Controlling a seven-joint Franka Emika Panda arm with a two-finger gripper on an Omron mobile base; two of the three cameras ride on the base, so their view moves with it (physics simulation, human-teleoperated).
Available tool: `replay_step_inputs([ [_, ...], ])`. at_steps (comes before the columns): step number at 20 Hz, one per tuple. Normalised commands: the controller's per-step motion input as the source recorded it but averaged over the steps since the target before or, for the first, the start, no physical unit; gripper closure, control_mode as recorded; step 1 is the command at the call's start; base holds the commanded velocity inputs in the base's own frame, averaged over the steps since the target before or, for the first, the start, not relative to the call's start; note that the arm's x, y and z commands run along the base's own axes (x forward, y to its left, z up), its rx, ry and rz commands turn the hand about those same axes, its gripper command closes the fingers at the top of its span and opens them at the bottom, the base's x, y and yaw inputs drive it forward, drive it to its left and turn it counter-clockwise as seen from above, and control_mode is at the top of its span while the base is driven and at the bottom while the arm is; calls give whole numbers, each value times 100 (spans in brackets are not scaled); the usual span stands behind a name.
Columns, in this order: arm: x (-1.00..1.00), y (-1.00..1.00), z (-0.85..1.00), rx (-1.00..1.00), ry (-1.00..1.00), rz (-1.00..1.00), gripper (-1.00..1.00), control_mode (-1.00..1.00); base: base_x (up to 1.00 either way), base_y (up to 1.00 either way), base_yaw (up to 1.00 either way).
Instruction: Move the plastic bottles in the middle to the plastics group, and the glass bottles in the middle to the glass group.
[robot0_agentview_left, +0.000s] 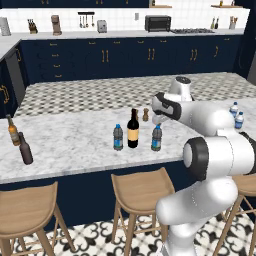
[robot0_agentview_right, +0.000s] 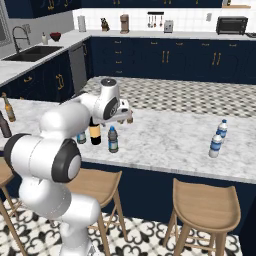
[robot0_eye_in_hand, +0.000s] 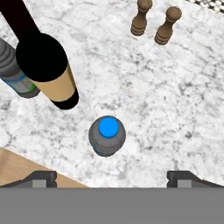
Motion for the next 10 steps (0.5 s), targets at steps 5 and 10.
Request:
replay_step_inputs([
  [5,8,0,-28,0,0,0,-100,-100,0,0,0],
  [10,22,6,-2,0,0,4,-100,-100,0,0,0],
])
